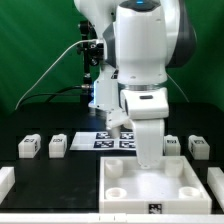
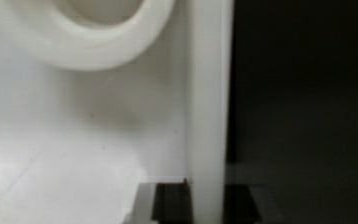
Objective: Assemble one leg
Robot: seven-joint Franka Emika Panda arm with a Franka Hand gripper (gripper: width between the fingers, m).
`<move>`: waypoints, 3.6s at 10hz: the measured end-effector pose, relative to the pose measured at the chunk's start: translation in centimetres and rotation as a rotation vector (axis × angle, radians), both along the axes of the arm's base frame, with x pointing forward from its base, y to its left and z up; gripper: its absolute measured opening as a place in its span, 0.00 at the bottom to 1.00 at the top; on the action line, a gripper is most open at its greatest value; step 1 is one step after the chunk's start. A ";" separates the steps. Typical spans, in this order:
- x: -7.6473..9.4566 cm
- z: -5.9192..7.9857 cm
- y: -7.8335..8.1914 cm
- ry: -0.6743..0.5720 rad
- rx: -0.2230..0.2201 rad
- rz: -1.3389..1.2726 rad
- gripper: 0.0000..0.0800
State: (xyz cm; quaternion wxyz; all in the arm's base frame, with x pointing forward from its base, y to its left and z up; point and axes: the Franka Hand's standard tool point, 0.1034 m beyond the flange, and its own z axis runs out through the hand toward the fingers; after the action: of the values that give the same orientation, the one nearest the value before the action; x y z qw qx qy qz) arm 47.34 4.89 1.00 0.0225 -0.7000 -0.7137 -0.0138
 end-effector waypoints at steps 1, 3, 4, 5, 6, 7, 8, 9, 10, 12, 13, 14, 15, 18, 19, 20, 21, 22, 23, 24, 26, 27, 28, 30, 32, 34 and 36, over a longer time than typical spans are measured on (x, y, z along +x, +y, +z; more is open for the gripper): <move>0.8 0.0 0.7 -0.009 0.007 -0.003 0.08; 2.2 -0.1 1.6 -0.022 0.018 -0.007 0.08; 2.3 -0.2 2.1 -0.016 0.020 -0.034 0.08; 2.3 -0.3 2.3 0.001 0.018 -0.046 0.08; 2.3 -0.3 2.3 0.016 0.014 -0.055 0.08; 2.3 -0.3 2.3 0.017 0.014 -0.054 0.08; 2.3 -0.3 2.3 0.018 0.014 -0.055 0.08; 2.3 -0.4 2.2 0.018 0.014 -0.056 0.16; 2.3 -0.4 2.2 0.018 0.013 -0.056 0.40; 2.3 -0.4 2.2 0.019 0.013 -0.057 0.57; 2.3 -0.4 2.2 0.019 0.013 -0.057 0.75; 2.3 -0.4 2.1 0.019 0.013 -0.058 0.79; 2.3 -0.4 2.1 0.019 0.013 -0.058 0.79; 2.3 -0.4 2.1 0.019 0.013 -0.059 0.81; 2.3 -0.4 2.0 0.019 0.013 -0.059 0.81; 2.3 -0.4 2.0 0.019 0.013 -0.060 0.81; 2.3 -0.2 1.9 0.017 0.012 -0.076 0.81; 2.4 0.5 1.9 0.011 0.010 -0.131 0.81; 1.8 1.4 2.2 0.011 0.007 -0.220 0.81; 1.3 2.0 2.8 0.007 0.007 -0.224 0.81; 0.9 3.2 4.8 0.014 0.014 -0.508 0.81; 0.3 3.5 6.2 0.026 0.018 -0.651 0.81; -0.2 3.6 7.4 0.034 0.023 -0.781 0.81; -1.0 3.8 9.1 0.052 0.034 -0.991 0.81; -1.0 3.8 9.2 0.080 0.043 -1.183 0.81; -1.1 3.7 9.5 0.098 0.045 -1.320 0.81; -2.5 3.3 10.3 0.152 -0.014 -1.423 0.81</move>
Offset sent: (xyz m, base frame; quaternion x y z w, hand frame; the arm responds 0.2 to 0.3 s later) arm 0.0241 0.0242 -0.0113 -0.0028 0.0051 0.0199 0.9998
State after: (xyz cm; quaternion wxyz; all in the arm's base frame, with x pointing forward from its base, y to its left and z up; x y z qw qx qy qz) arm 44.81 15.23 4.30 0.0533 -0.9949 -0.0805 0.0282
